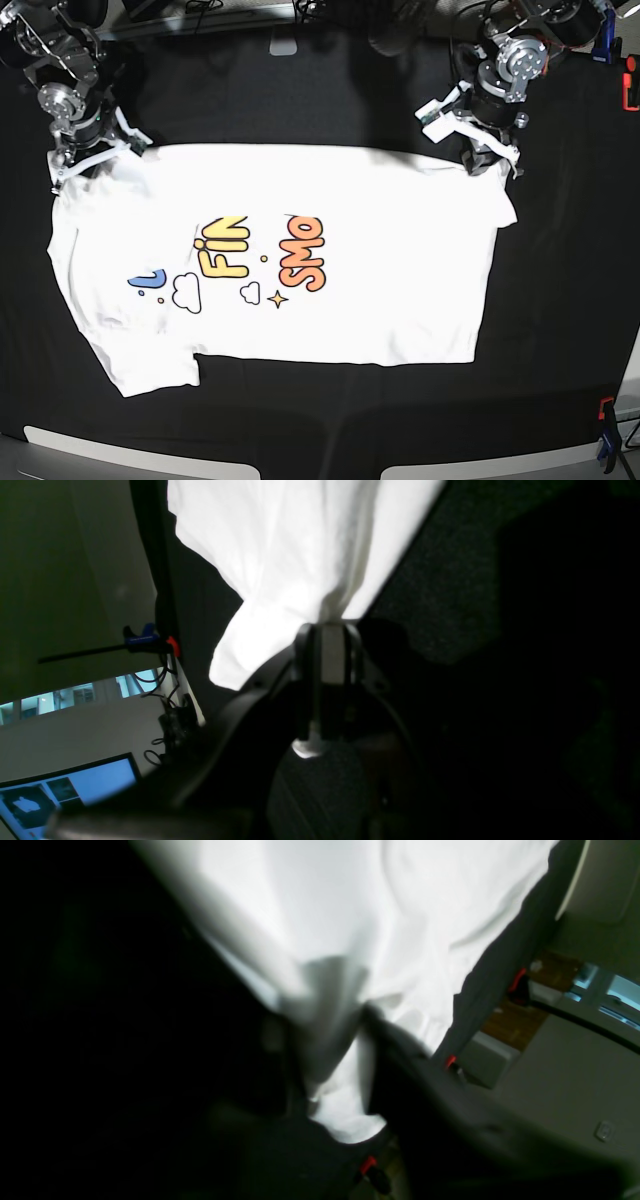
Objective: Layout the t-shirt on the table in an organized manner, then fold the t-shirt properly
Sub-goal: 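Pull the held collar corners away from the hem with both grippers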
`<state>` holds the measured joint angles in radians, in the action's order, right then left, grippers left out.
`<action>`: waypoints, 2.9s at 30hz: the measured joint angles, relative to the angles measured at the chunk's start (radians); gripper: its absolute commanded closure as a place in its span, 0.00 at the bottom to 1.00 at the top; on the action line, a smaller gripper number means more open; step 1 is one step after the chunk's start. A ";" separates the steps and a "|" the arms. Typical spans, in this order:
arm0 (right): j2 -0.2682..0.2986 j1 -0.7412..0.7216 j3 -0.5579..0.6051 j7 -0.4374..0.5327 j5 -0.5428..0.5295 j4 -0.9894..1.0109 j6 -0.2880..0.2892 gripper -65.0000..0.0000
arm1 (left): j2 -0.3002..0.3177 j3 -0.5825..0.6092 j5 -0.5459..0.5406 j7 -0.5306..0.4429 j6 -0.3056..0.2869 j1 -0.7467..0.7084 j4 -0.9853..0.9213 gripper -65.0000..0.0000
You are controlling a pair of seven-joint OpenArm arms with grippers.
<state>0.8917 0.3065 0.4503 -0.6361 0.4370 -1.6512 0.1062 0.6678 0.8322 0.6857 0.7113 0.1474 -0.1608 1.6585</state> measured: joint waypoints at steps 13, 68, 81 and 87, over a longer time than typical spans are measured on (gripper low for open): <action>0.031 0.021 0.001 -0.103 0.000 -0.123 -0.007 1.00 | 0.034 0.005 0.055 0.041 0.036 -0.008 0.003 1.00; 0.247 0.522 -0.001 -0.449 0.010 -0.548 -0.081 0.56 | 0.157 0.003 0.245 0.210 0.211 -0.415 0.252 0.76; 0.247 0.665 -0.006 -0.456 0.135 -0.614 -0.132 0.56 | 0.156 0.002 0.195 0.366 0.204 -0.428 0.253 0.76; 0.250 0.661 -0.007 -0.454 0.166 -0.655 -0.153 0.56 | 0.156 0.000 0.254 0.477 0.183 -0.488 0.253 0.76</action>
<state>1.1416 0.9676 0.4435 -1.0901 0.6033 -2.3066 -0.0471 0.8238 0.8322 0.9398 1.1885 0.3302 -0.6483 1.9114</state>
